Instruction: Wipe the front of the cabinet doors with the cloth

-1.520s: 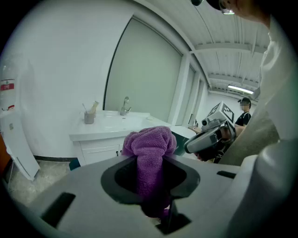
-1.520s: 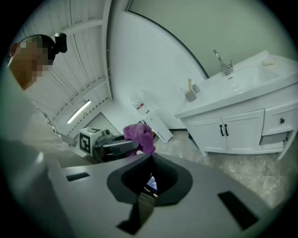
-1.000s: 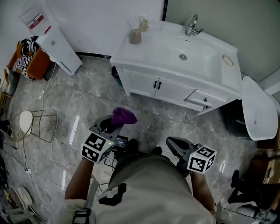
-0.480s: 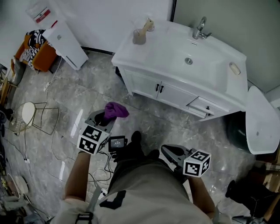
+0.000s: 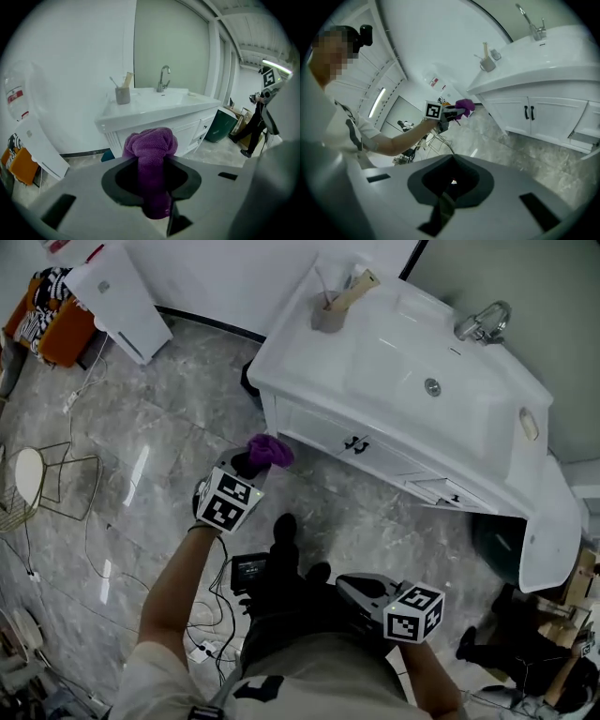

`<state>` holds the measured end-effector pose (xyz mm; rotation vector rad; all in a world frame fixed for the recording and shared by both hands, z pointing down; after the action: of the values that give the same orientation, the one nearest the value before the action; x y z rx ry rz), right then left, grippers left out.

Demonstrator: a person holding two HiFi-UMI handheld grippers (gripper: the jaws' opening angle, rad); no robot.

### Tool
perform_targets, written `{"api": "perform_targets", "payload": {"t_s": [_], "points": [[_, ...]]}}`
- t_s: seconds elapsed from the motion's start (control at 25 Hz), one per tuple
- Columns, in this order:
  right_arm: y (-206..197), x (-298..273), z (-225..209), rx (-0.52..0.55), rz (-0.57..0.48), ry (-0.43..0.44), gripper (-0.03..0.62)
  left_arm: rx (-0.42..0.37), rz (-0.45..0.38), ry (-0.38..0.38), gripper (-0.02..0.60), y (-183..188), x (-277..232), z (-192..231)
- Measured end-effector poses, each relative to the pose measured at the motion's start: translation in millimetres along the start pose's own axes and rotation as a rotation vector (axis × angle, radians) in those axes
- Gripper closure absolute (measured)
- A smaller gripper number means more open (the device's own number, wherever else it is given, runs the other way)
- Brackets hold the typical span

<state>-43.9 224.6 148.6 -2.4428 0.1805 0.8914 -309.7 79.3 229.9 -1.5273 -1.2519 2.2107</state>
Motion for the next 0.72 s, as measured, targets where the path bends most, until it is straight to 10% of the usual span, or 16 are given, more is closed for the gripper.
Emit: {"api": "perform_targets", "payload": {"t_s": [0.72], "points": [[-20, -125, -100, -0.204, 0.111, 0.105, 0.585, 0.078, 0.099, 0.066, 0.474, -33, -223, 118]]}}
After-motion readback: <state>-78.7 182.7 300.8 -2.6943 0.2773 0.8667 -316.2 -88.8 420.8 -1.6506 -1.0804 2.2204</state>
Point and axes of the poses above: the fingertips, and each gripper's own axes: x backward along the fingers, z to its left, y out of its top, the point moved 5 cm from there along x, backward along the fingers, and after that the axes turned 7 degrees about -y, right-handed, at the moved point
